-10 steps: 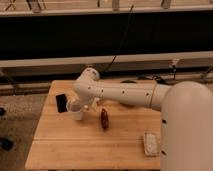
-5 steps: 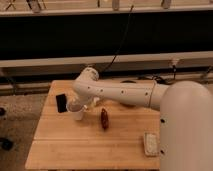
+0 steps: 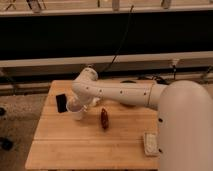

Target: Pick up the ceramic cup

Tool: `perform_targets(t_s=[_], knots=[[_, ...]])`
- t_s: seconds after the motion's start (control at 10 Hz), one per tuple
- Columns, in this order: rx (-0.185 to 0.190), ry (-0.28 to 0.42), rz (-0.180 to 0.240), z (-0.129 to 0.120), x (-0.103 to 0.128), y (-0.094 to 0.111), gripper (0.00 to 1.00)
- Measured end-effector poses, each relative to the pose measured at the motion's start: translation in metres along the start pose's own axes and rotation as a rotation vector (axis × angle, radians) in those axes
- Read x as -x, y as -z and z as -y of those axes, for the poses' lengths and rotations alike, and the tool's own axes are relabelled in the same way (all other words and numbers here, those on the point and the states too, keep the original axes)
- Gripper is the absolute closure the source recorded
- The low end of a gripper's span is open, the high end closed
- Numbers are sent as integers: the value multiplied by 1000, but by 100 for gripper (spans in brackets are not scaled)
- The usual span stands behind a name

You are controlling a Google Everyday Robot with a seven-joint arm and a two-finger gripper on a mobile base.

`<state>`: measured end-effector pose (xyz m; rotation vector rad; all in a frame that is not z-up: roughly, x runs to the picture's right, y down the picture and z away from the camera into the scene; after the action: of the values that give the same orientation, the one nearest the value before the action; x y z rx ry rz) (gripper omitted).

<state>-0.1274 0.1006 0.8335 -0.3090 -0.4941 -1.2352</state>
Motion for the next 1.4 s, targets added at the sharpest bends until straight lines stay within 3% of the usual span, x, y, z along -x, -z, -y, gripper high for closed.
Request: perform_targets(t_s=[0.4,0.5,0.7,1.0,1.4], knots=[[1,0,-12,1,-3,-3,95],[1,-1,-14,0,-3,-7,99],[1,0,-19,0,-4,-8,100],[1,7,-28,8,-10,16,100],[1,12,-40,9,-14,19,100]])
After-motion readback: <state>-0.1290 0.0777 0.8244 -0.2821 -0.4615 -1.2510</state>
